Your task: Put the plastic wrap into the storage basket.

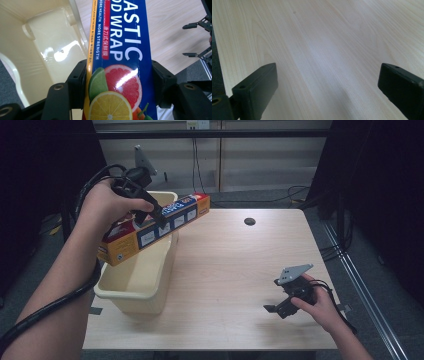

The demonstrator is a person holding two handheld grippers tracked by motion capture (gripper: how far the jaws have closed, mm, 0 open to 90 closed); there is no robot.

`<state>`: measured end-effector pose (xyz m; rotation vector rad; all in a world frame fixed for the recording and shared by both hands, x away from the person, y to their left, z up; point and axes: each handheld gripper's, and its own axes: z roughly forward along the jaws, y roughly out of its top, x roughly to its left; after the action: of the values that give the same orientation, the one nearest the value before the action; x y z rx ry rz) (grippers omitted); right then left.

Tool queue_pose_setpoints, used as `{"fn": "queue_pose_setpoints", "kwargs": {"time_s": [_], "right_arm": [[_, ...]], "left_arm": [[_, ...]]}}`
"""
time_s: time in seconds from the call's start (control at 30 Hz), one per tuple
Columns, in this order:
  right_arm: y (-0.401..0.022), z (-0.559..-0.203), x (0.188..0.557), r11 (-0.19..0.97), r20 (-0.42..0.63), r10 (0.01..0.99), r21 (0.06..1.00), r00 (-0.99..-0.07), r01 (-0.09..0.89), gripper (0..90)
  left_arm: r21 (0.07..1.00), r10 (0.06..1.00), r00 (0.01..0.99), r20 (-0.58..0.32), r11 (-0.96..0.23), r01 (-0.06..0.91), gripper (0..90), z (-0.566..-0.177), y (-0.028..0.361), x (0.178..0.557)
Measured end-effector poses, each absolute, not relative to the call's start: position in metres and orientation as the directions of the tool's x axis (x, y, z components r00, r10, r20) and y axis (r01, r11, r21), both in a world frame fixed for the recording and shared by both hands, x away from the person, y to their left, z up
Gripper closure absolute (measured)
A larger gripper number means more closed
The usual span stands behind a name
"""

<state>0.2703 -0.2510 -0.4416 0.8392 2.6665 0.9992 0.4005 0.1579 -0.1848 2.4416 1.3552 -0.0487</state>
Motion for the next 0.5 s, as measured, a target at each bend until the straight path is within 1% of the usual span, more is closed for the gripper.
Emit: {"fn": "queue_pose_setpoints", "kwargs": {"time_s": [0.07,0.3,0.43,0.5], "right_arm": [[-0.251,-0.441,0.27,0.62,0.018,0.57,0.646,-0.821,0.444,2.9],[-0.252,-0.441,0.269,0.619,0.024,0.57,0.645,-0.822,0.448,2.9],[-0.252,-0.441,0.269,0.617,0.034,0.569,0.642,-0.822,0.454,2.9],[-0.252,-0.442,0.269,0.621,0.024,0.573,0.64,-0.819,0.453,2.9]], "left_arm": [[0.279,0.822,0.532,-0.205,-0.472,0.837,40.8,-0.183,0.162,0.401],[0.284,0.846,0.498,-0.188,-0.439,0.853,40.8,-0.177,0.171,0.4],[0.282,0.856,0.479,-0.195,-0.418,0.863,40.9,-0.174,0.176,0.4],[0.285,0.863,0.472,-0.183,-0.413,0.865,40.9,-0.173,0.176,0.399]]}}
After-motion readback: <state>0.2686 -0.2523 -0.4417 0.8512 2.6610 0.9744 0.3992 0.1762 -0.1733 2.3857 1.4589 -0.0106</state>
